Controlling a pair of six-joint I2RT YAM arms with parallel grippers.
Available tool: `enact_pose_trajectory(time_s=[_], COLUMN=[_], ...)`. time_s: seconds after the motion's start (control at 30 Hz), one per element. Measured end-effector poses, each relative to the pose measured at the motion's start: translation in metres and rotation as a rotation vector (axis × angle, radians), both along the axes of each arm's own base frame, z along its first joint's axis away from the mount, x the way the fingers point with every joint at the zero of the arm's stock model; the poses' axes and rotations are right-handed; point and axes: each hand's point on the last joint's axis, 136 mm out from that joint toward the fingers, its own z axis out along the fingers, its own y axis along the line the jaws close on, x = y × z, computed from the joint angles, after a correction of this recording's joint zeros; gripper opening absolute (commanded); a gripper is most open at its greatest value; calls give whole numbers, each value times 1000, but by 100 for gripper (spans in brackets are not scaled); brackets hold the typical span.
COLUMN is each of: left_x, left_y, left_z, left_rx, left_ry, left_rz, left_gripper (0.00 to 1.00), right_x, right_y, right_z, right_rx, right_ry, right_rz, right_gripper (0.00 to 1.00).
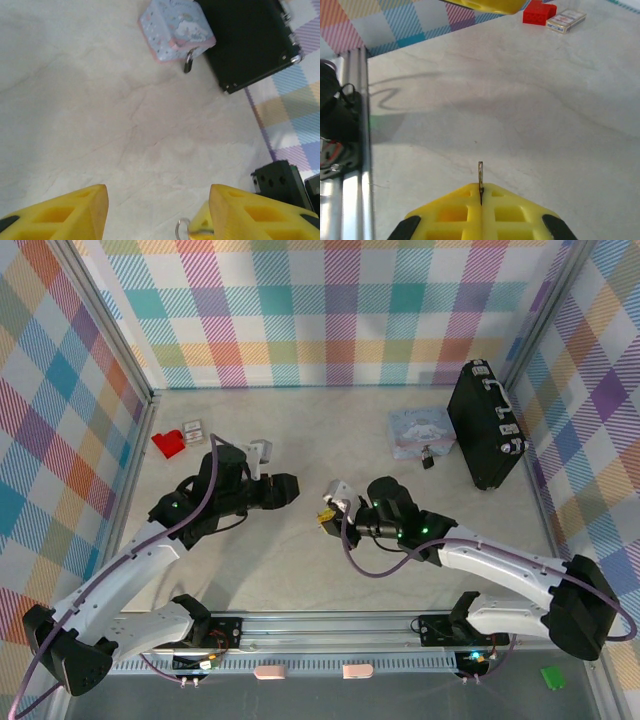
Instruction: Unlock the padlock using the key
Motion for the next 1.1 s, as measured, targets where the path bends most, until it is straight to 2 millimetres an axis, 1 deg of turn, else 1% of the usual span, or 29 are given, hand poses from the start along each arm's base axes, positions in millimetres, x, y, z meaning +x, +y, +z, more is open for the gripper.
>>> enact_pose_trajectory(time_s=[0.17, 0.33, 0.47, 0.6, 0.87, 1.1], left_x=[-1, -1, -1, 0, 2, 4], left_y=[-1, -10, -18, -21, -20, -20], left_z=[-9, -30, -44, -51, -56, -61], left_rx=[25, 32, 26, 14, -7, -6], left_ry=[72, 185, 258, 310, 359, 379], left_rz=[7, 29, 50, 80, 131, 152], left_gripper=[43, 42, 40, 36, 29, 25], right_x=[13, 21, 27, 34, 41, 46], right_y=[6, 17, 22, 29, 34, 34], right_z=[-13, -28, -27, -24, -18, -21], right_rx=[-61, -121, -122, -112, -71, -61], right_ry=[-95, -175, -227, -276, -331, -359], right_rz=[-34, -68, -101, -132, -173, -203], right_gripper=[0, 0, 0, 0, 0, 0])
